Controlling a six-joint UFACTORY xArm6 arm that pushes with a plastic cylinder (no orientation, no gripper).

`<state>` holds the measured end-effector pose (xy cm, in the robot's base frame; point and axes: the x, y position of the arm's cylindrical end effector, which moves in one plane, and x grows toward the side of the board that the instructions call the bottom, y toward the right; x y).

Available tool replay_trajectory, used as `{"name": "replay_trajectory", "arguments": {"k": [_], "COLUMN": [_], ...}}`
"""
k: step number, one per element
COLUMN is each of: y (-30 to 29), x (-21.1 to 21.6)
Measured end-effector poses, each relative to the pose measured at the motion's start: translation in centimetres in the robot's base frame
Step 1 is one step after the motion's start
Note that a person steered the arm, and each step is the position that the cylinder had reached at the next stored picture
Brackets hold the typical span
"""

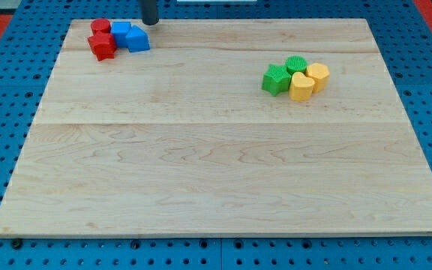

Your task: Separate the red circle from the blue cube

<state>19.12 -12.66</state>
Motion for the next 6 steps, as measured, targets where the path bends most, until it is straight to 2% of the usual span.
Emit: {"name": "replay_trajectory", "arguments": {"k": [2, 6], "y": [-7.0, -8.3], "x": [0.0, 0.9]}}
